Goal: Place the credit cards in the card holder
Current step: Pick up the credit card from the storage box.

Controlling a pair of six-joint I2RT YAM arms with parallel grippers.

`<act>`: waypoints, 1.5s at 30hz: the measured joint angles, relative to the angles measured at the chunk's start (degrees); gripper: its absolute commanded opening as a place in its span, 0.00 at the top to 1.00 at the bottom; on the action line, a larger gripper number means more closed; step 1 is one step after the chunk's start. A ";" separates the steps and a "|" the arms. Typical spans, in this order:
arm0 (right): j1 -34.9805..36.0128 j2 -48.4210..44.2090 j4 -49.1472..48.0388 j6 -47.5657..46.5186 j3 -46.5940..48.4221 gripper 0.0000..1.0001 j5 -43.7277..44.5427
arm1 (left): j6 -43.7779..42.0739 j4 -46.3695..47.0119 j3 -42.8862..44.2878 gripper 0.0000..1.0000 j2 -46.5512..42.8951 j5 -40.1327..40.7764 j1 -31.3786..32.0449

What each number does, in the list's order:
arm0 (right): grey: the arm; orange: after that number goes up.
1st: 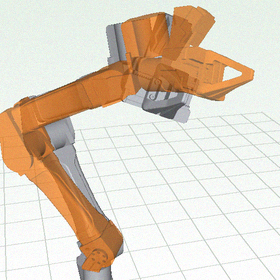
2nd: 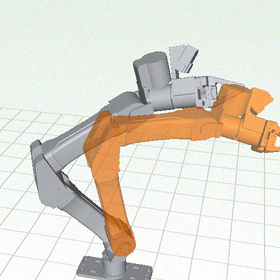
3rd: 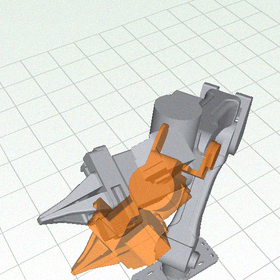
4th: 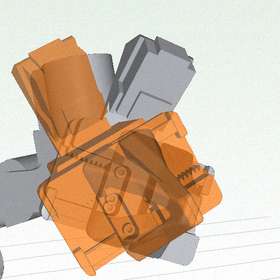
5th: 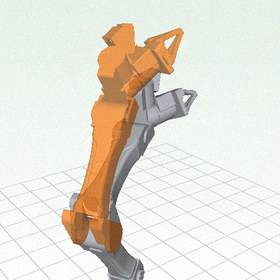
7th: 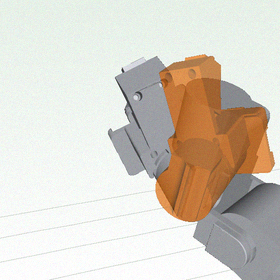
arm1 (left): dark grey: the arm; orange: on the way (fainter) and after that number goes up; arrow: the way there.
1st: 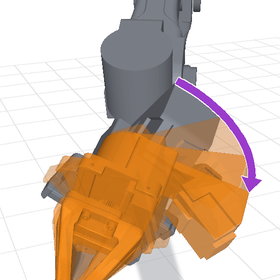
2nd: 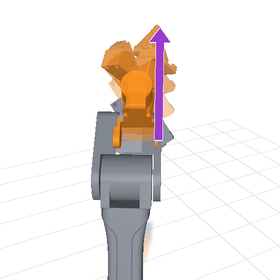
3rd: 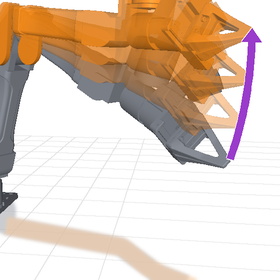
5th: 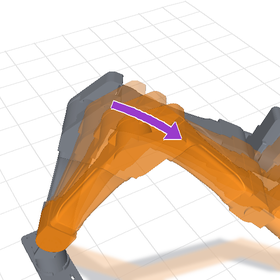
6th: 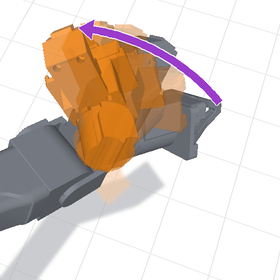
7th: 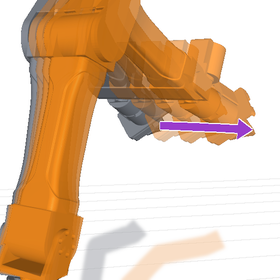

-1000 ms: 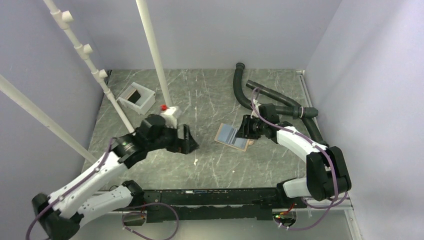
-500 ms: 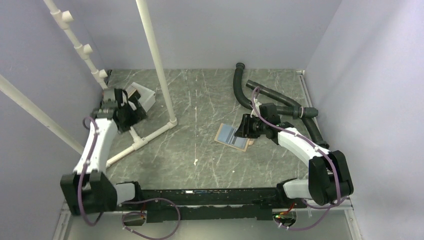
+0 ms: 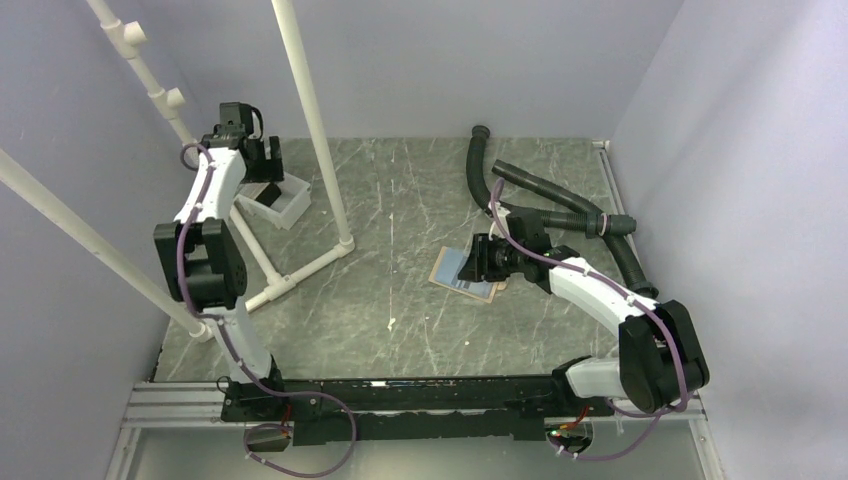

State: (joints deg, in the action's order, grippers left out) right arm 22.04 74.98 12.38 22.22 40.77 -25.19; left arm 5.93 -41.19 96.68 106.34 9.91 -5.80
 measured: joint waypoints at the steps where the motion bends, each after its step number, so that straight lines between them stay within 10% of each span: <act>1: 0.33 -0.11 0.00 -0.07 0.00 0.57 -0.02 | -2.12 -0.57 2.08 0.05 2.05 0.31 0.11; 13: 0.87 -0.50 0.02 -0.22 0.00 0.57 -0.04 | -15.37 -3.82 9.33 0.05 15.74 8.15 3.74; 45: 0.87 -0.50 -0.02 -0.20 0.00 0.57 -0.50 | -18.84 -1.07 17.18 0.34 25.86 18.95 3.76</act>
State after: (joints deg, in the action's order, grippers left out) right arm 22.92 74.48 12.36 22.02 40.77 -25.69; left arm -12.91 -42.26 113.86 132.20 28.86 -2.04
